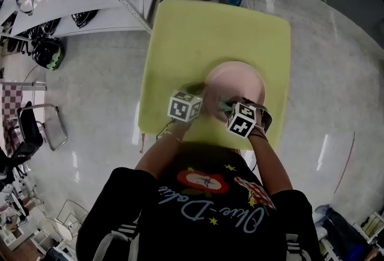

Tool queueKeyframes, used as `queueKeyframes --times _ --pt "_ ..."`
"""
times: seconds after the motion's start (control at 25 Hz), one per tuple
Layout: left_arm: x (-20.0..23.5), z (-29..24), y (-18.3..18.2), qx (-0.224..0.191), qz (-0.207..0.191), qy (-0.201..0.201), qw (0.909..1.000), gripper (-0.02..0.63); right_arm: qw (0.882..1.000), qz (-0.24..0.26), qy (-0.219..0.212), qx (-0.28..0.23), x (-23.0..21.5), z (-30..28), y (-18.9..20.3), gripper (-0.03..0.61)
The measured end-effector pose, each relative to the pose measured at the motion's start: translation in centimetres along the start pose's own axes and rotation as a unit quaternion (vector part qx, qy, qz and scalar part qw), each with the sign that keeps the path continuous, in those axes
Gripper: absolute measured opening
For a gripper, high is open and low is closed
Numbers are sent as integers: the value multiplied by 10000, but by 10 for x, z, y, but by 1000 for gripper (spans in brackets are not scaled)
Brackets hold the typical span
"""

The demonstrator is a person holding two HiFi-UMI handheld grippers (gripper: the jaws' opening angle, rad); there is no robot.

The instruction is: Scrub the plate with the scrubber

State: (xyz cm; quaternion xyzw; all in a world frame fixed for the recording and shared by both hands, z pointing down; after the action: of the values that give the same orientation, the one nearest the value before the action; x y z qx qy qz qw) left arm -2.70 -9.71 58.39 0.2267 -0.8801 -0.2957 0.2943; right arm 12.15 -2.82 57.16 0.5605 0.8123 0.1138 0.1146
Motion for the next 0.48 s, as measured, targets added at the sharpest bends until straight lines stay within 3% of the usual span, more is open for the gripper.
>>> queueKeyframes --times 0.48 --pt "-2 1 0 -14 -19 -16 10000 35 9958 -351 -840 -112 22 4 -1 69"
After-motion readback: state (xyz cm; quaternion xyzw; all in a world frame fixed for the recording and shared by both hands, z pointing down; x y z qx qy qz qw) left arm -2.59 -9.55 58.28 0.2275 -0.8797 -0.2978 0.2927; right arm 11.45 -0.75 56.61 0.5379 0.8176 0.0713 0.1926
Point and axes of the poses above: the fingertips, and each gripper's own axes: z backward along the fingers, x to its left, y out of its underside, the point moved 9 cm from there along z, backward along the fingers, and after that the axes turned 1 degree about -y, right-handed, at the moved point
